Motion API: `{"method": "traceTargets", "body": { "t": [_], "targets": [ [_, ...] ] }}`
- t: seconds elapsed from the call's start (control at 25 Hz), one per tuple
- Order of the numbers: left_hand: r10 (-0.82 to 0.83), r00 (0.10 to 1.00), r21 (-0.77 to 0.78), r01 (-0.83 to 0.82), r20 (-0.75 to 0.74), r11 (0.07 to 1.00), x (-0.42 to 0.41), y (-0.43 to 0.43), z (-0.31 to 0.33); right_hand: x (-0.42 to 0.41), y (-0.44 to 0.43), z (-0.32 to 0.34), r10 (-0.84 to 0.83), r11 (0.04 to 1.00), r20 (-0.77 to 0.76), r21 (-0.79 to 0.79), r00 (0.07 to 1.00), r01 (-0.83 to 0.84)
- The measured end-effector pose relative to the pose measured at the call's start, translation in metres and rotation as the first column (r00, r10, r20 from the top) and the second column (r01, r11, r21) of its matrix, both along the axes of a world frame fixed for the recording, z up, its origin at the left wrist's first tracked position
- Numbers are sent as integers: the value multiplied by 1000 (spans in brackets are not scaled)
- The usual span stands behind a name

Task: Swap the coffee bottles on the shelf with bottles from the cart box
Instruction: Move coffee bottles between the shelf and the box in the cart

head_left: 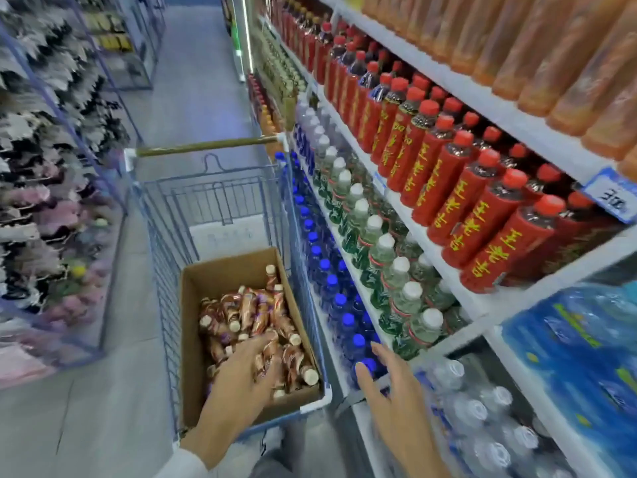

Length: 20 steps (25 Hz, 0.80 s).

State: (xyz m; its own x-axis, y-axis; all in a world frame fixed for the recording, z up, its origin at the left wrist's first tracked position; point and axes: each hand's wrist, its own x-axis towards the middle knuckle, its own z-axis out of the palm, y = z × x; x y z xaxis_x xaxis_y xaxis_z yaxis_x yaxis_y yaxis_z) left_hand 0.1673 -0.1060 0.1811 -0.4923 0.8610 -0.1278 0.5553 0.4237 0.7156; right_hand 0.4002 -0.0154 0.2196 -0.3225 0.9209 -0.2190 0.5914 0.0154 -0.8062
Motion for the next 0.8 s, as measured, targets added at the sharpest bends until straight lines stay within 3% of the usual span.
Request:
{"method": "traceTargets", "body": {
  "t": [0.16,0.32,0.56,0.68,0.8],
  "targets": [
    [48,994,-172,-32,94,985,-53,-8,-51,-66,15,-33,68,990,104,-128,992,-54],
    [1,989,-315,45,145,948,-72,12,-99,-89,18,-54,81,970,191,-243,978,-32],
    [-263,922,-329,351,283,877,-83,96,-179,-86,26,-83,41,922,237,-384,971,55],
    [-473,829,-338,555,298,760,-81,124,-224,-80,34,-98,-6,886,227,-450,974,111],
    [-573,784,-295,621,239,726,-76,129,-257,-77,42,-106,-16,879,242,-458,970,129]
  ]
}}
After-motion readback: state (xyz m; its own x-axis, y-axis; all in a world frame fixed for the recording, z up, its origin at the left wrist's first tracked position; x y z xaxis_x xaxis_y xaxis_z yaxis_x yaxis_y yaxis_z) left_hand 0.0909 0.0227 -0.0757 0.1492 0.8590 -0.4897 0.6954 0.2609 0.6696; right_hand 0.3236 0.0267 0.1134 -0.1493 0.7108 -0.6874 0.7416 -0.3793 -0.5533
